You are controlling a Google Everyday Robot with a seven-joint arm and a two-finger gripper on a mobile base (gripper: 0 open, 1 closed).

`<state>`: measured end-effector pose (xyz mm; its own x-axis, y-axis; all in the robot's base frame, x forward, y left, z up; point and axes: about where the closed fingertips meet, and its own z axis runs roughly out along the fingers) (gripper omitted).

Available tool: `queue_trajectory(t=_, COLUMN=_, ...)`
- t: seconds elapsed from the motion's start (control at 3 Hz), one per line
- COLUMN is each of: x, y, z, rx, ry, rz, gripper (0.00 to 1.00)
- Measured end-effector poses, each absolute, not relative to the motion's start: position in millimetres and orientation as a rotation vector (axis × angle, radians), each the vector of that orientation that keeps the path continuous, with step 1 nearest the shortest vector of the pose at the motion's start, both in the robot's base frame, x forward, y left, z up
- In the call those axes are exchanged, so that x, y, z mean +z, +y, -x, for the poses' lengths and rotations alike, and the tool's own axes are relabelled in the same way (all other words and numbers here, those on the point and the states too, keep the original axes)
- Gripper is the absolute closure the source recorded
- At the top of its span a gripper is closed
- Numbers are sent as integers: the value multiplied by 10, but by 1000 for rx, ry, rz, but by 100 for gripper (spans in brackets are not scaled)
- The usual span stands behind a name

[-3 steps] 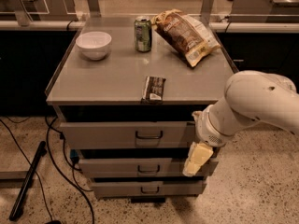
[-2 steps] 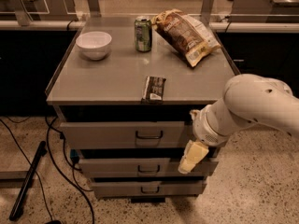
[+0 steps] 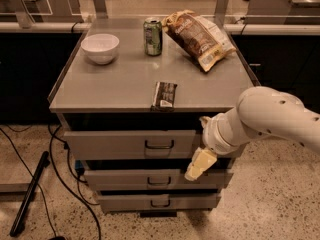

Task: Open top drawer

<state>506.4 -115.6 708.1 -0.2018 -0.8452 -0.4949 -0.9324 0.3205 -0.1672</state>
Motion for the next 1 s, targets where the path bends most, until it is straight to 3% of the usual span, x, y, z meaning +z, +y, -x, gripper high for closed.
queue_trajectory(t=1.0, x=6758, y=-1018, z=-5273, rx=284, ry=2088, rz=1598, gripper=0)
